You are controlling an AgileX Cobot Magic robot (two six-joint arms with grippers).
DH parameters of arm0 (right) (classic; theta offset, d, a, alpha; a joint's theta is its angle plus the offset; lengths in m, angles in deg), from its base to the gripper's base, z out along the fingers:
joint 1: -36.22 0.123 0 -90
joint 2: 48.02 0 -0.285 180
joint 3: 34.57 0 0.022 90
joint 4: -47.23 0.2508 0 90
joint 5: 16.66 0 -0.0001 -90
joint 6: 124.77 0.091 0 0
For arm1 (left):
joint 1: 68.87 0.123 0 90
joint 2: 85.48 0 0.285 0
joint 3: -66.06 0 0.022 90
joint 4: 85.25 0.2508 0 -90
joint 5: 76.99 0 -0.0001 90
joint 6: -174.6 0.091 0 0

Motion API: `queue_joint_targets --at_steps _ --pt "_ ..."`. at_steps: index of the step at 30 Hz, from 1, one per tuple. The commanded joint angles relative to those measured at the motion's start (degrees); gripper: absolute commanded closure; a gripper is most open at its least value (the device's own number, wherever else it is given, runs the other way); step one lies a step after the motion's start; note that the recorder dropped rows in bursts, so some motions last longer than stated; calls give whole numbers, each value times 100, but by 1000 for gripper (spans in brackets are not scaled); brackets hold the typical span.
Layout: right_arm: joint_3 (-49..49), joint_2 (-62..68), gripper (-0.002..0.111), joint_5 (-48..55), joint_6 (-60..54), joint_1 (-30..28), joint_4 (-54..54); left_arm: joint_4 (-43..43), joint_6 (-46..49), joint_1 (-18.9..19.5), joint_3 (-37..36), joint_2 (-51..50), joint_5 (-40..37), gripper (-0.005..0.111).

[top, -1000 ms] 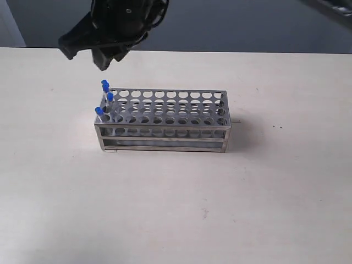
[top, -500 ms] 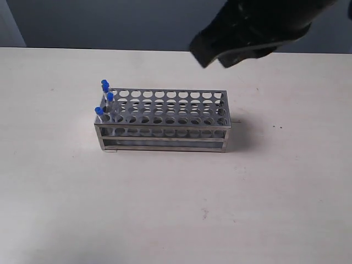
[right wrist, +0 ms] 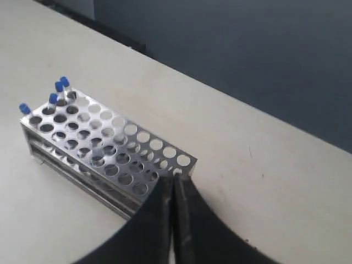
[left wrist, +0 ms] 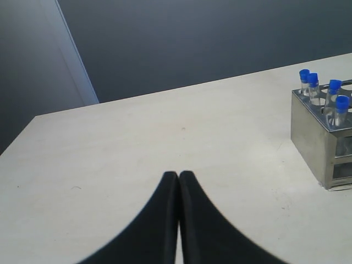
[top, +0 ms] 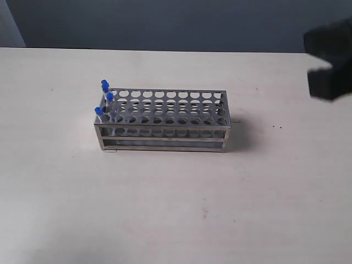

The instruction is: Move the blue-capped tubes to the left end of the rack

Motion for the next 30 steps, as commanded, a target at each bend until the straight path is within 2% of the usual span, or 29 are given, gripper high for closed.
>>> queue_joint_targets --at_steps 1,4,6,8,10,13,18,30 --pt "-2532 -1253 108 -3172 -8 -1057 188 21 -20 -75 11 -26 74 106" --pt "-3846 -2117 108 -4692 243 -1949 402 21 -20 -75 11 -26 74 106" --pt "-4373 -2685 108 -5143 567 -2462 378 21 -20 -75 11 -26 74 106" --pt "-4474 -3286 108 -4979 953 -2960 367 21 -20 -75 11 -26 74 106" --pt "-4474 -3739 108 -4338 1471 -3345 221 21 -20 -75 11 -26 74 106" --pt "-4474 -4281 108 -3838 1580 -3796 91 21 -20 -75 11 -26 74 106" --pt "-4474 -4599 108 -3013 1593 -3888 156 21 -20 -75 11 -26 74 106" --pt "-4474 -4599 108 -2748 1606 -3888 415 21 -20 -75 11 -26 74 106"
